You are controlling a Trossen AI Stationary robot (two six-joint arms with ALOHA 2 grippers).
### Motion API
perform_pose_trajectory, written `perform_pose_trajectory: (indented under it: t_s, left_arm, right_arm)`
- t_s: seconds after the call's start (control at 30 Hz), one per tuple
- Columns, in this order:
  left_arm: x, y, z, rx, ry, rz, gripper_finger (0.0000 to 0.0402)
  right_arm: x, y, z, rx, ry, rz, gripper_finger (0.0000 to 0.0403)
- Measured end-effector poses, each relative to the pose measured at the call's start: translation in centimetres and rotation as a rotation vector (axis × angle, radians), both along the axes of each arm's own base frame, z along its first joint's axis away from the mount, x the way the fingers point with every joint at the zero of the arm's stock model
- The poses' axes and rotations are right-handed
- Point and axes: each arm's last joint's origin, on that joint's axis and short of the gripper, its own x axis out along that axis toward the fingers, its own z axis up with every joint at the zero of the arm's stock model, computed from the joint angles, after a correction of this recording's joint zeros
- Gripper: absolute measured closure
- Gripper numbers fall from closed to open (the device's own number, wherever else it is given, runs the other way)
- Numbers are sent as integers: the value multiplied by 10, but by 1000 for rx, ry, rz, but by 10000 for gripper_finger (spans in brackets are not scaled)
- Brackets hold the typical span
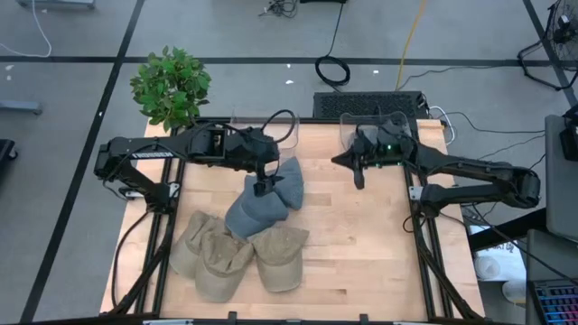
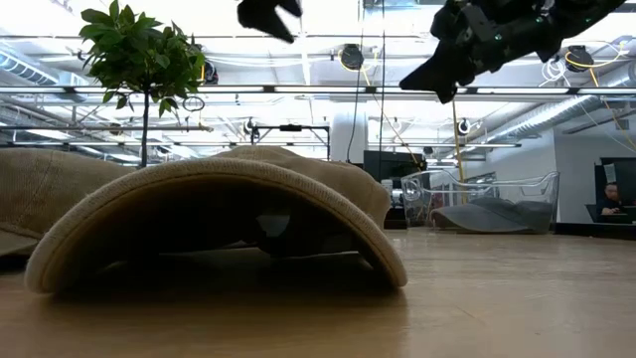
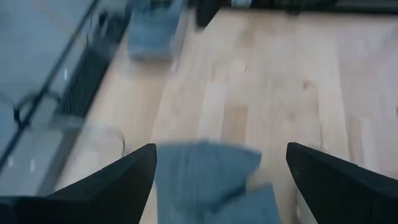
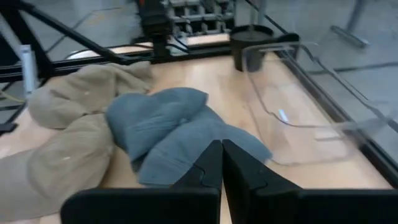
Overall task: Pick & Place hat
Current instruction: Put the left blue cap into the right transparent bin
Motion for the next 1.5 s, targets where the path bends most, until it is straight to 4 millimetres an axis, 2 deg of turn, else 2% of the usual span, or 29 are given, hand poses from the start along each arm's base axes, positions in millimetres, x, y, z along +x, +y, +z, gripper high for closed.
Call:
perform_pose_trajectory:
  t_s: [0.17, 0.37, 0.5, 0.77, 0.93, 1.03, 1.1, 1.2, 1.3, 1.5]
  left_arm:
    - [-10, 0, -9, -70, 121, 98, 36]
    - [-19, -1, -11, -61, 181, 101, 36]
    - [-34, -6, -8, 3, 119, 156, 36]
    - [-63, -19, -36, 13, -75, 179, 36]
    - [-71, -20, -58, 10, -215, 165, 37]
    - [-72, -19, -77, 21, -254, 154, 37]
    - [-72, -18, -89, 48, -213, 138, 37]
    - [-71, -16, -96, 52, -168, 145, 37]
    - [-71, -17, -104, -26, -116, 155, 37]
    - [-80, -28, -113, -238, -7, 174, 37]
  right_arm:
    - [2, 7, -6, -101, -32, 61, 403]
    - [-11, 12, 8, -151, -88, 65, 403]
    - [-27, 18, 19, -166, -124, 63, 403]
    - [-44, 24, 27, -160, -149, 58, 390]
    - [-49, 27, 32, -146, -183, 57, 344]
    - [-52, 30, 34, -134, -206, 127, 302]
    - [-54, 33, 35, -122, -222, 201, 270]
    - [-55, 36, 36, -102, -235, 301, 218]
    - [-55, 37, 36, -93, -241, 335, 173]
    - [-55, 37, 36, -93, -240, 330, 129]
